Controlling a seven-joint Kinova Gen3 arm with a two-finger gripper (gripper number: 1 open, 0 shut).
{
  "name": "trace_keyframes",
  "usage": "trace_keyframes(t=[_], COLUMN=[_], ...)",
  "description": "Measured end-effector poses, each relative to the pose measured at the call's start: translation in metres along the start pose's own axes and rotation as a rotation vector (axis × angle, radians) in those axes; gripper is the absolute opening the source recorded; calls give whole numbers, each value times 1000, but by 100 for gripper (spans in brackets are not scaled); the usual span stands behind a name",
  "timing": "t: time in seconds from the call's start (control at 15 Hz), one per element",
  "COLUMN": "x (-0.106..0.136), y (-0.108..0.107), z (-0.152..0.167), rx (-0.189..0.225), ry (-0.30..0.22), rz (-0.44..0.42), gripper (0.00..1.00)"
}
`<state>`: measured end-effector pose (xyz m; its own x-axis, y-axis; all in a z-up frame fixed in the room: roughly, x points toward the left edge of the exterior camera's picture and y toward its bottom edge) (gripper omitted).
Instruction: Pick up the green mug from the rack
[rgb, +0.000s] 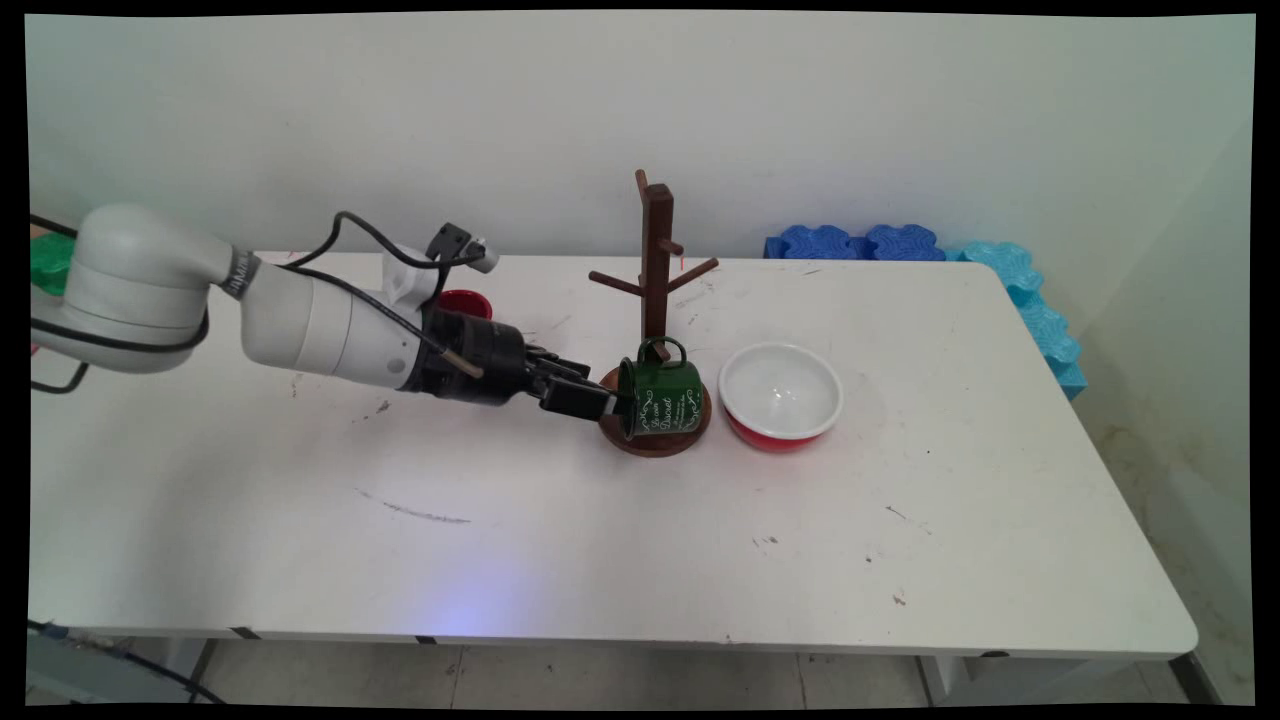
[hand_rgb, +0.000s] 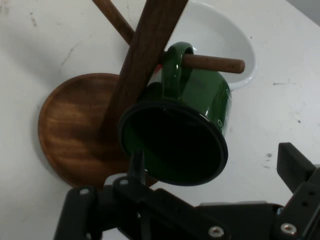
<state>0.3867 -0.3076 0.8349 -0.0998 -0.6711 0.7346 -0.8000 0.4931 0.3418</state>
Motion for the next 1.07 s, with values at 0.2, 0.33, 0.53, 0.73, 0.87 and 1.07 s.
trace_keyframes(t=[0.2,0.33,0.53,0.73,0.87,1.07], x=[-1,-1,-2,-1,0,1], y=[-2,-3,-5,-6,-7,-8], z=[4,6,11,17,20,24], rx=[-10,-18,-35,-56,-66,-81], ry=[2,2,2,2,3,3], rz=[-11,-17,-24,-29,-31,-33], gripper=[100,100,100,100,100,100])
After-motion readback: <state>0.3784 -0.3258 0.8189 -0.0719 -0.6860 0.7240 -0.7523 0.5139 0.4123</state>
